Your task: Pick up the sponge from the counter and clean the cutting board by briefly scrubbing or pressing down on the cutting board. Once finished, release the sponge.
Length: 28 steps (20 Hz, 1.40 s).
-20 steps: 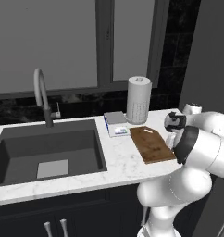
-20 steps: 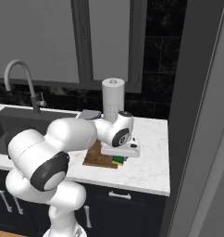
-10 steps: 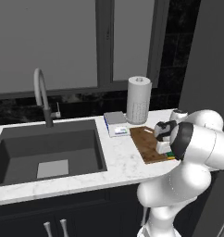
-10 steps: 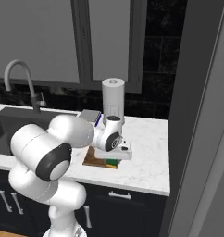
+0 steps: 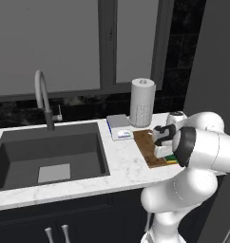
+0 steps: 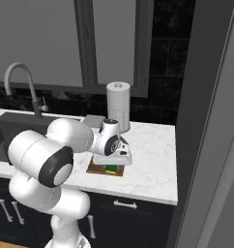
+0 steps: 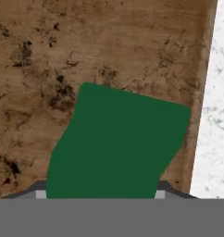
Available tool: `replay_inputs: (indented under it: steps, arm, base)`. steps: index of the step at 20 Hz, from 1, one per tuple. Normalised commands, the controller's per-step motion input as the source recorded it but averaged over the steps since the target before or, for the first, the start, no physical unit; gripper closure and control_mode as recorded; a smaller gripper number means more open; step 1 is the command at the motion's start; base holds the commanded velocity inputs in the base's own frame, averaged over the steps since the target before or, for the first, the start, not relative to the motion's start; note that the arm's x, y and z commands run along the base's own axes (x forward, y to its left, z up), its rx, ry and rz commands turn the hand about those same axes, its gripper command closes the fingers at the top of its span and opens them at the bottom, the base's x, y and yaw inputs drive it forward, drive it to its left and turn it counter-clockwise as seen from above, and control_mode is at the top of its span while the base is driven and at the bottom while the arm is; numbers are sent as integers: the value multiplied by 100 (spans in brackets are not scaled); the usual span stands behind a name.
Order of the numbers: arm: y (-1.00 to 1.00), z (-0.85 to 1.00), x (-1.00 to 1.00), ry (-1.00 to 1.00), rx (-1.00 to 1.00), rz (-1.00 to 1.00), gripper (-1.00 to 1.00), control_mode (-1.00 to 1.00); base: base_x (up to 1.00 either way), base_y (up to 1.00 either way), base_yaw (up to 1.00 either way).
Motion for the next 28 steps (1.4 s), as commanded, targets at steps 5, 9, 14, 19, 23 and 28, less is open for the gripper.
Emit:
replay_inputs:
  steps: [5, 9, 14, 19, 23, 28]
  arm:
    - [72, -2, 0, 0, -9, 0, 100, -100]
    - [64, -8, 1, 0, -8, 0, 100, -100]
    - [61, -4, 0, 0, -6, 0, 100, -100]
    - [46, 0, 0, 0, -3, 0, 100, -100]
    - [4, 0, 26, 0, 0, 0, 100, -100]
    - [-5, 0, 45, 0, 0, 0, 100, -100]
  base:
    - [0, 0, 0]
    - [0, 0, 0]
    - [0, 0, 0]
    - [0, 0, 0]
    - [0, 0, 0]
    - [0, 0, 0]
